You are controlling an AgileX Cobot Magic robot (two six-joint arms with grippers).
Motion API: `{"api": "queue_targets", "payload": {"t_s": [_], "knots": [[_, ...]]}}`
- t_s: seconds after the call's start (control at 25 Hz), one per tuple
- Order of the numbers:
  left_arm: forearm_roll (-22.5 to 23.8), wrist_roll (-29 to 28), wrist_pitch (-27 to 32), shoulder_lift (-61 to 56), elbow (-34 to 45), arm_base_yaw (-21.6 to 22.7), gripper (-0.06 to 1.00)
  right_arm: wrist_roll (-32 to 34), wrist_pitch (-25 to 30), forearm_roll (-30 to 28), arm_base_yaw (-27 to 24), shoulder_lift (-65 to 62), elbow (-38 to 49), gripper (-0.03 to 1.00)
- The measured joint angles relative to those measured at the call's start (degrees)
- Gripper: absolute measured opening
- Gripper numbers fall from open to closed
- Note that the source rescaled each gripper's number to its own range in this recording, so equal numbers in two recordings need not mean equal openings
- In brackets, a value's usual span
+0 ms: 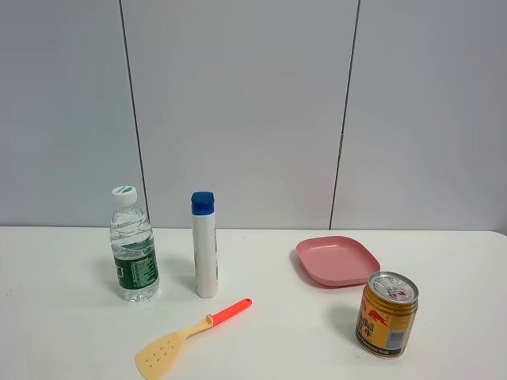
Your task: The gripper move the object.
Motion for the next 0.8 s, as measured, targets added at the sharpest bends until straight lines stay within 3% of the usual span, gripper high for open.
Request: {"api": "queue_targets", "payload": {"t_s": [0.52, 0.8], "knots": [[4.7, -4.2, 20.8, -29.1, -1.2, 0.0, 0.77, 0.0, 0.0, 0.0, 0.0, 0.0, 0.0, 1.00], [7.8, -5.9, 22.0, -37.6, 2.8, 0.0, 0.84, 0.0, 0.0, 0.0, 0.0, 0.0, 0.0, 1.00]]}}
